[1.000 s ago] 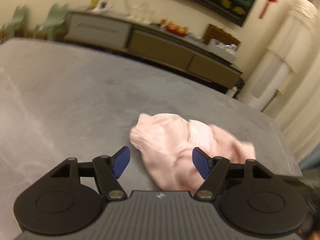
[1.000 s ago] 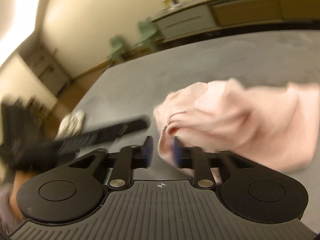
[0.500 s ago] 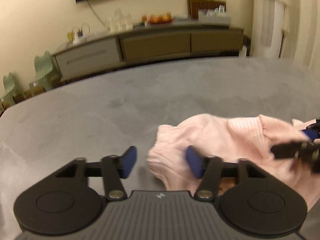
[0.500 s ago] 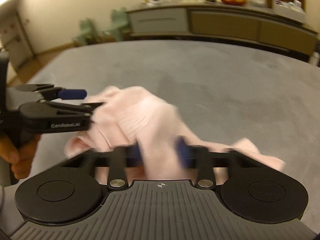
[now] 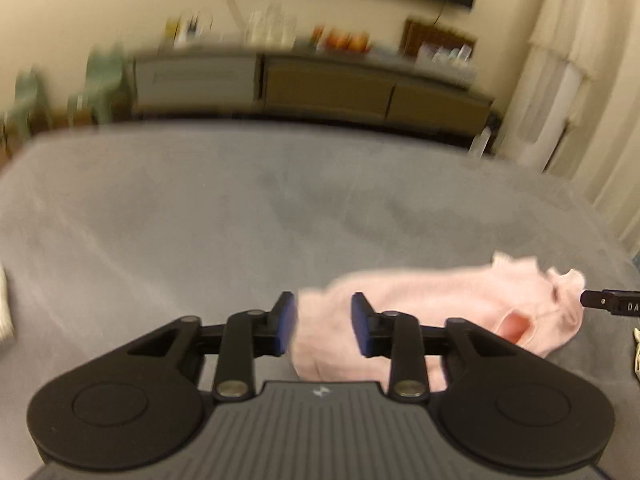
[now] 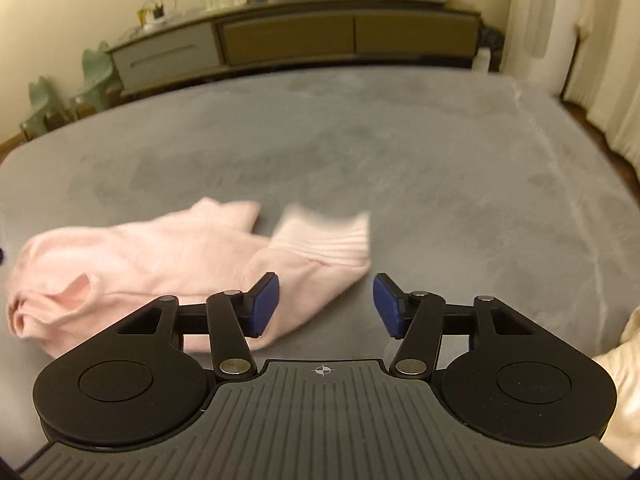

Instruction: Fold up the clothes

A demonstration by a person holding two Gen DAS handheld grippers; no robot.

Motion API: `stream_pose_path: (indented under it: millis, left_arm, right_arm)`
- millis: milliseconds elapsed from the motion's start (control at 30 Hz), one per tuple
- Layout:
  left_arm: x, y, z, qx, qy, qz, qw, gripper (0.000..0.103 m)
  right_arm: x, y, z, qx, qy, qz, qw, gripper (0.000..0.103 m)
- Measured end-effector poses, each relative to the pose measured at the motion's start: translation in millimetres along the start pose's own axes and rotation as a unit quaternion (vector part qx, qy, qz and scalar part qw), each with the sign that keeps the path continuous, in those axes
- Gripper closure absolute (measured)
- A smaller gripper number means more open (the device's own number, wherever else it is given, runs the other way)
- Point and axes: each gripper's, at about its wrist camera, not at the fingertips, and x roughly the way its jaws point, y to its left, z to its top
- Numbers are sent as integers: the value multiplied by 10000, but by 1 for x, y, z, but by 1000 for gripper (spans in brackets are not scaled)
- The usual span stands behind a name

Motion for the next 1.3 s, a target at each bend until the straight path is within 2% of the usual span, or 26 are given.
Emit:
stream_pose_path:
  millis: [33,67,100,167,267,367,400,433,467,500,533,567,633,700,767,800,833,867,900,933,967,1000,1033,1067,1167,1300]
  left_arm:
    - [-4,4,3,90,-172,35,9998,53]
    - [-5,7,7,179,-298,44,9994,47]
    - [-1,11,11,263,-292,-16,9992,46]
    - [15,14,16,454,-251,-152,9985,45]
    - [46,2,14,1026,-126,-389,9939,44]
    - [70,-11,2,1412,-29,-614,9881,43]
    - [75,-15,-3,1480,31,-790,9858,43]
    - [80,-19,-8,1568,101,-926,9832,47]
    - [84,-22,-12,1697,168,-948,9808,67]
    - [83,-25,-15,1790,161,-932,9793,78]
    - [83,-27,-17,1882,154,-916,9777,85]
    - [82,-29,-18,1945,123,-868,9770,98]
    - [69,-26,-11,1763,-154,-699,9817,98]
    - [41,-19,-2,1499,-545,-657,9850,98]
    - [-1,-4,1,1343,-970,-740,9834,98]
    - [-23,3,-4,1318,-1113,-802,9817,98]
    - [-40,8,-12,1339,-1171,-874,9802,98]
    - [-46,7,-28,1480,-1012,-973,9790,98]
    - [-52,6,-44,1620,-853,-1072,9772,97]
    - [-58,5,-60,1759,-692,-1170,9750,96]
    - [-64,4,-76,1897,-532,-1267,9722,96]
    - [-70,3,-92,2034,-371,-1364,9688,96]
    - [-76,2,-108,2170,-210,-1460,9650,96]
    - [-79,2,-121,2266,-74,-1515,9621,94]
    - [-78,20,-124,1970,3,-1416,9701,90]
    - [-64,35,-94,1503,-108,-1202,9812,86]
  right_arm:
    - [-5,-1,3,85,-137,60,9999,25]
    - [-10,-4,6,218,-299,142,9992,11]
    - [-14,-6,9,340,-436,215,9982,8]
    - [-16,-5,11,484,-492,288,9972,8]
    - [3,-2,9,355,-103,311,9988,8]
    - [27,3,5,88,145,144,9998,10]
    - [34,2,5,48,227,189,9996,23]
    - [41,1,5,29,325,293,9990,29]
    - [44,4,7,-65,321,336,9989,36]
    - [47,6,9,-149,319,387,9986,53]
    - [48,8,11,-192,322,469,9982,66]
    - [47,10,13,-234,288,535,9979,85]
    - [29,15,15,-300,-92,569,9979,85]
    - [-6,18,18,-294,-685,746,9944,86]
    - [-44,15,11,-206,-1114,953,9890,86]
    - [-60,15,3,-311,-1210,922,9879,85]
    - [-74,14,-6,-436,-1252,859,9874,83]
    - [-78,14,-22,-637,-1086,677,9897,61]
    - [-81,13,-38,-837,-918,494,9910,27]
    - [-83,12,-54,-1017,-702,275,9920,14]
    - [-77,10,-67,-1094,-354,-40,9934,11]
    - [-76,6,-75,-1085,-202,-199,9937,14]
    - [-76,2,-81,-1043,-103,-315,9940,14]
    - [-82,-4,-79,-873,-212,-265,9956,13]
    - [-92,-23,-71,-49,-481,24,9988,7]
    - [-89,-40,-61,973,-611,526,9920,6]
